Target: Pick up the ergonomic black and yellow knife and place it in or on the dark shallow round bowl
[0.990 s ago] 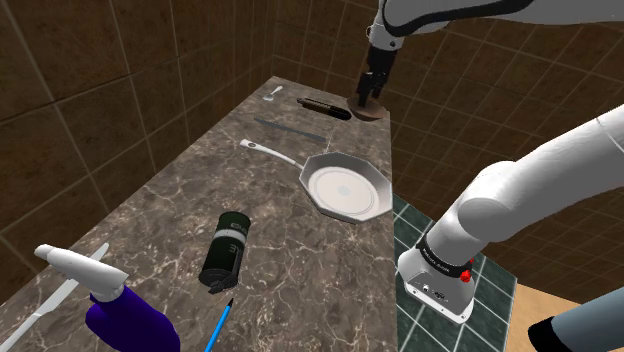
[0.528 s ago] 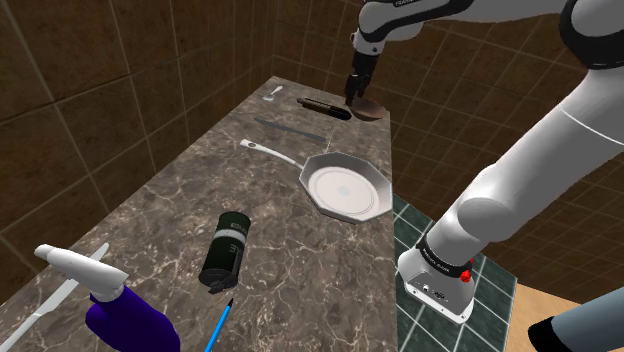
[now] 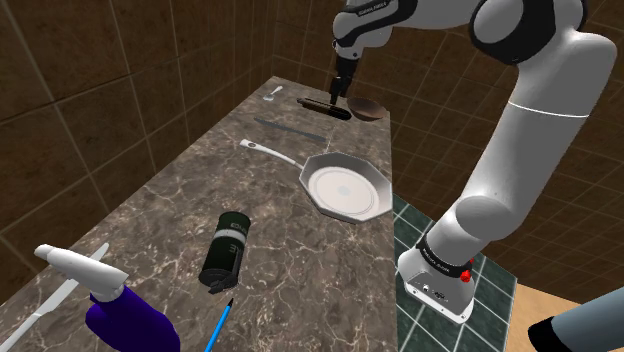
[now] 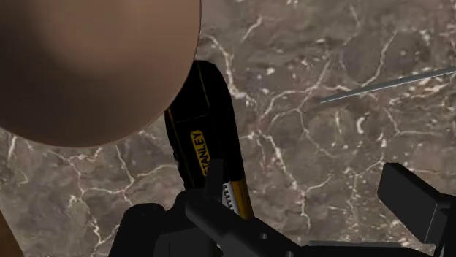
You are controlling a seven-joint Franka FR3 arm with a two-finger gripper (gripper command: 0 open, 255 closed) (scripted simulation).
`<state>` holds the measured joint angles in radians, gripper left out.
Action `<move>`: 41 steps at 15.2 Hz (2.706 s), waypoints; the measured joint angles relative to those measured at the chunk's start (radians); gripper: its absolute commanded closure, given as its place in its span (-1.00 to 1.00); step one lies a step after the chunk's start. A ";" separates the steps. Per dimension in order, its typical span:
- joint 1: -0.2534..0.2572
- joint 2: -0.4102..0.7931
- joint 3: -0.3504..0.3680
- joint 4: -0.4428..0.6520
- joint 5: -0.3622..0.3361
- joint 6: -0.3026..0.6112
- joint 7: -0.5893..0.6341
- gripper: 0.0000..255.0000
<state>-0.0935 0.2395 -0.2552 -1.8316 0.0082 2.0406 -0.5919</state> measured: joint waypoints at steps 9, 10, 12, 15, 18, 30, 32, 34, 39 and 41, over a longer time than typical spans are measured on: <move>-0.066 0.292 0.028 0.305 0.081 -0.022 -0.124 -1.00; -0.068 0.302 0.029 0.307 0.083 -0.015 -0.127 -1.00; -0.069 0.313 0.031 0.297 0.086 0.005 -0.128 -1.00; -0.069 0.321 0.033 0.279 0.088 0.032 -0.130 -1.00; -0.070 0.324 0.033 0.279 0.089 0.035 -0.130 -1.00; -0.070 0.324 0.033 0.279 0.089 0.035 -0.130 1.00; -0.070 0.321 0.032 0.281 0.088 0.030 -0.130 1.00; -0.069 0.310 0.031 0.284 0.086 0.016 -0.129 1.00; -0.068 0.289 0.028 0.321 0.080 -0.042 -0.127 1.00; -0.068 0.280 0.026 0.334 0.078 -0.063 -0.127 1.00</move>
<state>-0.1618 0.5192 -0.2290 -1.4980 0.0865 1.9772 -0.7185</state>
